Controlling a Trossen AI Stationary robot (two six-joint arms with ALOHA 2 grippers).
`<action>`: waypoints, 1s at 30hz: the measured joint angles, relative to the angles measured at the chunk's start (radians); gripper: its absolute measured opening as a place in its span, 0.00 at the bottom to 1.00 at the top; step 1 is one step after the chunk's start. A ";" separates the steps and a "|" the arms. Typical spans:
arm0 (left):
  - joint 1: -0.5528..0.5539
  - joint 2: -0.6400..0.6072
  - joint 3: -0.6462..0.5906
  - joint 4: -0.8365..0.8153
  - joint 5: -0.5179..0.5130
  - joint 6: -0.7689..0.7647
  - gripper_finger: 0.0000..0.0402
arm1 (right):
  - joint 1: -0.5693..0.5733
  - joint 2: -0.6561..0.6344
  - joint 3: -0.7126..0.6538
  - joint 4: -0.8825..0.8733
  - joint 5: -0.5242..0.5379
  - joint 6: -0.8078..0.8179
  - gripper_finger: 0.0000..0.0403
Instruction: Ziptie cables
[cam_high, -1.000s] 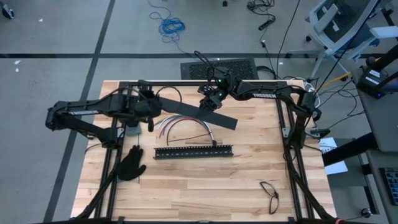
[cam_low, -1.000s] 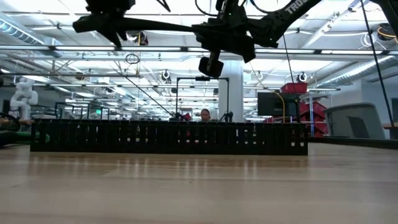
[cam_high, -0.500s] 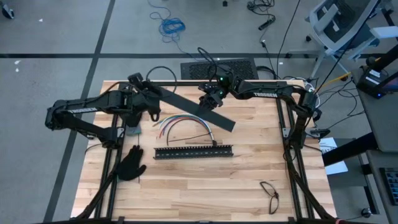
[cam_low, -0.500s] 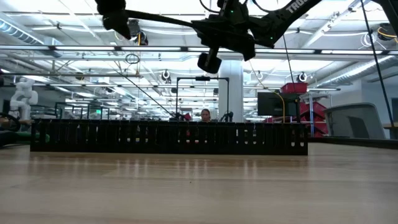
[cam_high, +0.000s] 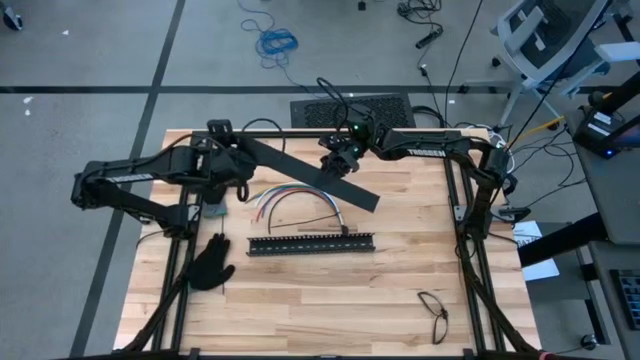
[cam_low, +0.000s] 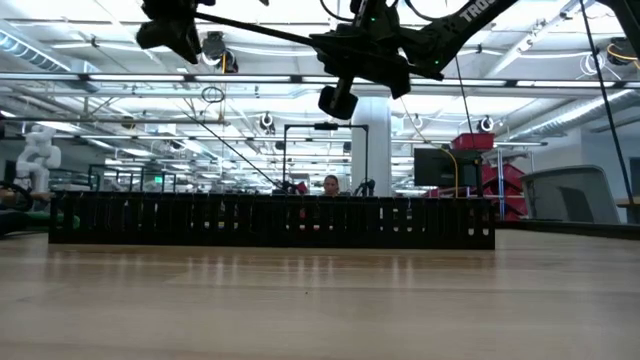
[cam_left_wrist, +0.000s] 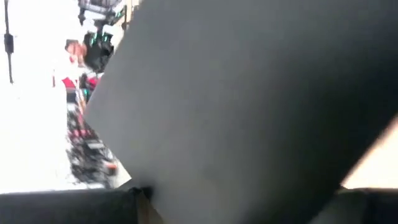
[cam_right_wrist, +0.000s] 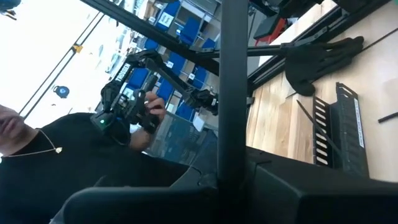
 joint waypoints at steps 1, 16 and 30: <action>0.000 0.000 0.000 -0.011 0.005 0.052 0.37 | -0.002 0.000 0.000 0.004 -0.002 0.005 0.01; -0.021 0.277 0.019 -0.438 -0.059 -0.049 0.95 | -0.014 0.003 -0.006 0.005 0.014 0.063 0.01; -0.091 0.186 0.065 -0.426 -0.047 -0.312 0.98 | -0.031 0.003 -0.003 0.027 0.013 0.026 0.01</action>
